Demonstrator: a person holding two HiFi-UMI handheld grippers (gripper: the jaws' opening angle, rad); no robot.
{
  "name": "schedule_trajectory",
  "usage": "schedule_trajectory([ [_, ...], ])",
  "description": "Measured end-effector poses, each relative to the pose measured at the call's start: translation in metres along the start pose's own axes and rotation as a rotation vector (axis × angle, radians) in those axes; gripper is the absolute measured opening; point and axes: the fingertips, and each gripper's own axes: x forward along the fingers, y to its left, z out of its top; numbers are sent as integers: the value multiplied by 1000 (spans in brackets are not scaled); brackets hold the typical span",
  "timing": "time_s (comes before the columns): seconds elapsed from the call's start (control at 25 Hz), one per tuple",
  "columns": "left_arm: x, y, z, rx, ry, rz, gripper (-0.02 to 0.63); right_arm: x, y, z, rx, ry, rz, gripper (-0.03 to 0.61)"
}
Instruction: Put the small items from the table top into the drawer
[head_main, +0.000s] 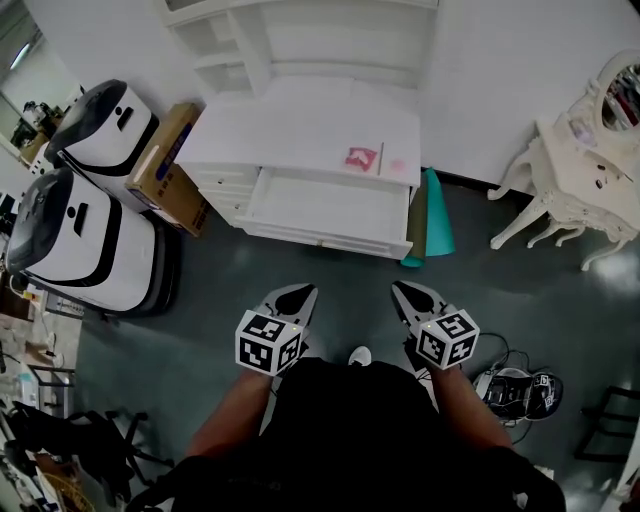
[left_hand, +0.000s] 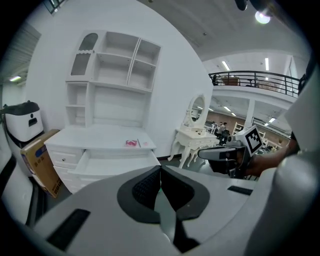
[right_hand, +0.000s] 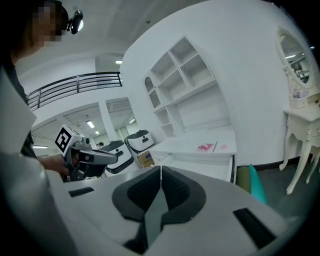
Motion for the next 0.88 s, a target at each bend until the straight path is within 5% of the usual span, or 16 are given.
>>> schedule_trajectory([
  [0.88, 79, 3, 27, 42, 92, -95, 11, 15, -62, -6, 111, 17, -79, 29],
])
